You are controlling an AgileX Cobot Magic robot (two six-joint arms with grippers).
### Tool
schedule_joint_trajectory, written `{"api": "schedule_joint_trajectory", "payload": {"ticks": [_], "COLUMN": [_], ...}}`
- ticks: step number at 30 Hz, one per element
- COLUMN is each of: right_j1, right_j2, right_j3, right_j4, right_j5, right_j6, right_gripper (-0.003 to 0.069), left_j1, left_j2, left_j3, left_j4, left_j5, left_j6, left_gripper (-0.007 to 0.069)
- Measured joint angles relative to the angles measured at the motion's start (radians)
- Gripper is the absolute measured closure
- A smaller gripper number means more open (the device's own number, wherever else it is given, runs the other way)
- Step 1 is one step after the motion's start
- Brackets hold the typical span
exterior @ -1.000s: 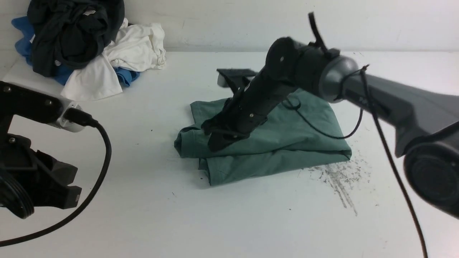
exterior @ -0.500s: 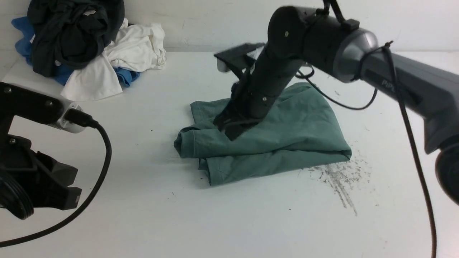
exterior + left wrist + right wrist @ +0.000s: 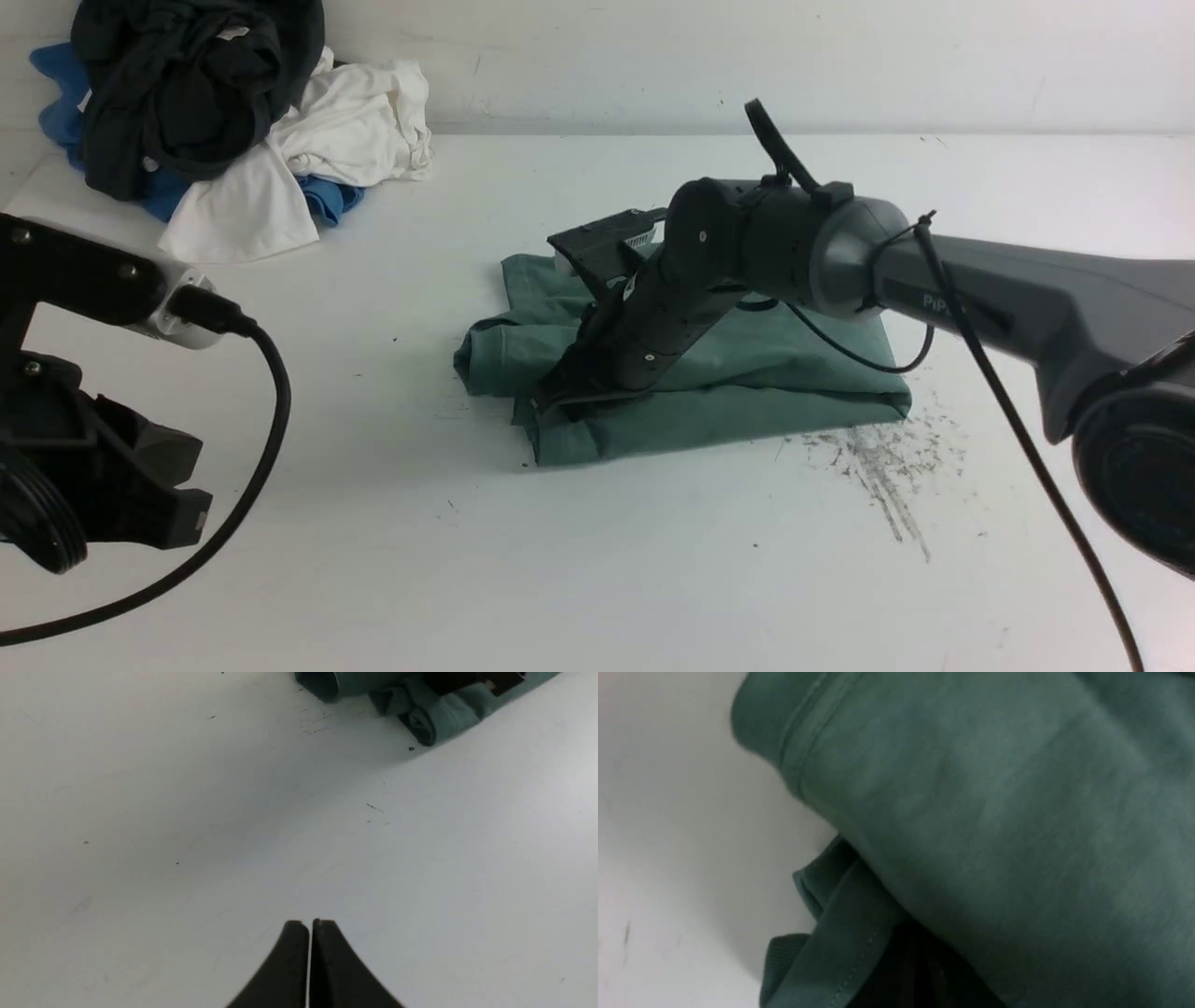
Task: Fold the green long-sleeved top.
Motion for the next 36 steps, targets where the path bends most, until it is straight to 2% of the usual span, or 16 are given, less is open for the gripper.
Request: {"api": "schedule_joint_trajectory", "payload": {"ticks": [5,8,12,13,19,23,25,28,31,32,35,36], "right_j1": [-0.001,-0.001,0.000,0.000,-0.017,-0.026,-0.027,-0.027,-0.027,-0.027,-0.027,-0.027], "right_j2": [0.010,0.003,-0.056,-0.114,-0.408,-0.588,-0.726,-0.937,-1.113,-1.125,-1.318,-1.362], "right_j3": [-0.068,-0.156,-0.230,-0.244,-0.238,-0.173,-0.072,0.170,0.426,0.445,0.759,0.837], "right_j4": [0.020,0.003,-0.114,-0.213,-0.465,-0.483,-0.468,-0.430,-0.414,-0.414,-0.395,-0.389], "right_j5": [0.010,0.132,0.319,0.390,0.435,0.437,0.439,0.349,0.142,0.142,-0.162,-0.217], "right_j6": [0.000,-0.002,0.001,0.020,0.145,0.164,0.171,0.163,0.140,0.140,0.136,0.135], "right_gripper": [0.0671,0.0671,0.0671,0.0671,0.0671,0.0671,0.0671,0.0671,0.0671,0.0671,0.0671,0.0671], "left_j1": [0.000,0.000,0.000,0.000,0.000,0.000,0.000,0.000,0.000,0.000,0.000,0.000], "left_j2": [-0.017,-0.045,-0.090,-0.135,-0.359,-0.486,-0.578,-0.701,-0.779,-0.783,-0.831,-0.836], "left_j3": [0.000,0.000,0.000,0.002,0.096,0.205,0.295,0.403,0.459,0.462,0.491,0.494], "left_j4": [0.000,0.001,0.002,0.004,0.010,0.002,-0.001,-0.001,-0.002,-0.002,-0.005,-0.005], "left_j5": [0.004,0.011,0.007,-0.019,-0.185,-0.310,-0.404,-0.527,-0.584,-0.586,-0.604,-0.606], "left_j6": [0.000,0.006,0.035,0.043,0.124,0.159,0.166,0.167,0.167,0.167,0.167,0.167], "left_gripper": [0.0631,0.0631,0.0631,0.0631,0.0631,0.0631,0.0631,0.0631,0.0631,0.0631,0.0631,0.0631]}}
